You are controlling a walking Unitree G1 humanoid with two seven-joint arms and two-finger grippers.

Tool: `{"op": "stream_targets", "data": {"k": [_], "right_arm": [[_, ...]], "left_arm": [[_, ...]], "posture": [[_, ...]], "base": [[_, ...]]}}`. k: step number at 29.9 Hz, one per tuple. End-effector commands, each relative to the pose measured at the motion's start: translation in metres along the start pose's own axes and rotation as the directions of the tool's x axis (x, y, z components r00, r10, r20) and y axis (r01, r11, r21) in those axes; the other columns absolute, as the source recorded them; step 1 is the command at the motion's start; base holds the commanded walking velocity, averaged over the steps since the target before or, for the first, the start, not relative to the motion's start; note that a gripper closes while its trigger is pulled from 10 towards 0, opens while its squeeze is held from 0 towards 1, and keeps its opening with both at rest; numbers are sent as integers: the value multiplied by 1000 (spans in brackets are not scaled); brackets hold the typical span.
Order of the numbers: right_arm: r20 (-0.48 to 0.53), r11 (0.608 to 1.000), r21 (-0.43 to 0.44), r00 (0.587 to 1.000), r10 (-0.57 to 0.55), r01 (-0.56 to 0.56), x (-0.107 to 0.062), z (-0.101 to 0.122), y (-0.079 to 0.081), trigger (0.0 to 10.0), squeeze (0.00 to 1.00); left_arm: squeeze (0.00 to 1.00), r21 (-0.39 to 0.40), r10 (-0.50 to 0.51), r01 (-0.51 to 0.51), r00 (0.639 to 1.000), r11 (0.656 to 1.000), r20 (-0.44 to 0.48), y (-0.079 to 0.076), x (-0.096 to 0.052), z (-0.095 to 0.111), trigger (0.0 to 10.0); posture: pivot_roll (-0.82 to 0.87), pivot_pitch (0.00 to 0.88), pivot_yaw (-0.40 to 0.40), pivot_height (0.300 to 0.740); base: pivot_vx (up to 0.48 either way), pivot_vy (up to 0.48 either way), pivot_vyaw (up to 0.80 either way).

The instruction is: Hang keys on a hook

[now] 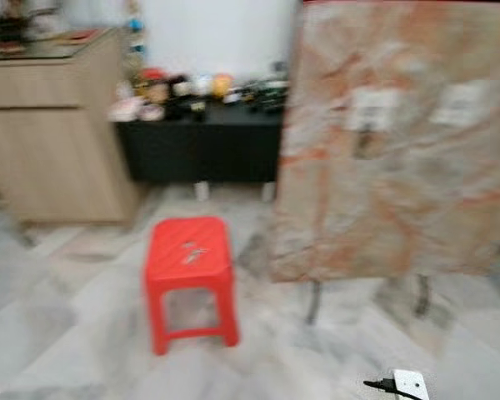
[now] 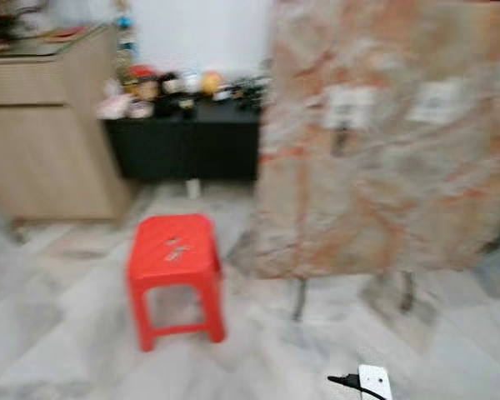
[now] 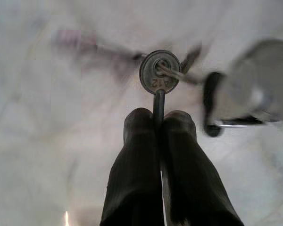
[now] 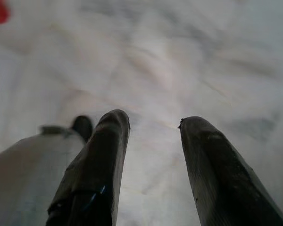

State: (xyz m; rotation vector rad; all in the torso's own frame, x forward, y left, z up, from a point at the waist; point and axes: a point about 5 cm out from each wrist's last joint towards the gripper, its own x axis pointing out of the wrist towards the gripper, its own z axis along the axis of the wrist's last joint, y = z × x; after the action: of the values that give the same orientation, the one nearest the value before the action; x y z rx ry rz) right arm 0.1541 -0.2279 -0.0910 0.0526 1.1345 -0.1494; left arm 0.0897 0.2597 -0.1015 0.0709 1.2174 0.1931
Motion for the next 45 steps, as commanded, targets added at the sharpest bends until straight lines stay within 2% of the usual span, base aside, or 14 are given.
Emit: {"op": "stream_targets", "data": {"k": [1, 16, 24, 30, 37, 45], "right_arm": [[4, 1000, 1, 1000, 16, -16, 1, 2, 6, 10000, 0], [10, 1000, -4, 1000, 26, -26, 1, 5, 10, 10000, 0], [24, 1000, -5, 1000, 20, -20, 1, 7, 9, 10000, 0], [25, 1000, 13, 1000, 13, -13, 1, 8, 9, 10000, 0], [18, 1000, 1, 1000, 19, -19, 1, 7, 9, 10000, 0], [21, 1000, -6, 1000, 17, -17, 1, 8, 10, 10000, 0]], "left_arm": [[0, 2, 11, -11, 1000, 1000, -12, 3, -1, -2, 10000], [0, -1, -20, 20, 1000, 1000, 13, -8, 1, 1, 10000], [0, 12, -41, 40, 999, 999, 29, -22, 2, 6, 10000], [0, 20, -41, 41, 998, 999, 36, -22, 3, 10, 10000], [0, 18, -41, 40, 998, 999, 44, -22, 3, 11, 10000], [0, 20, -30, 30, 998, 999, 46, -9, 2, 10, 10000]], "posture": [[66, 0, -34, 722], [95, 0, -53, 722], [71, 0, -47, 722], [67, 0, -44, 722], [71, 0, -45, 722], [65, 0, -44, 722]], "base": [[0, 0, -763], [0, 0, -750], [234, 0, 0], [360, 0, -73], [364, 0, -770], [369, 0, -563]]}}
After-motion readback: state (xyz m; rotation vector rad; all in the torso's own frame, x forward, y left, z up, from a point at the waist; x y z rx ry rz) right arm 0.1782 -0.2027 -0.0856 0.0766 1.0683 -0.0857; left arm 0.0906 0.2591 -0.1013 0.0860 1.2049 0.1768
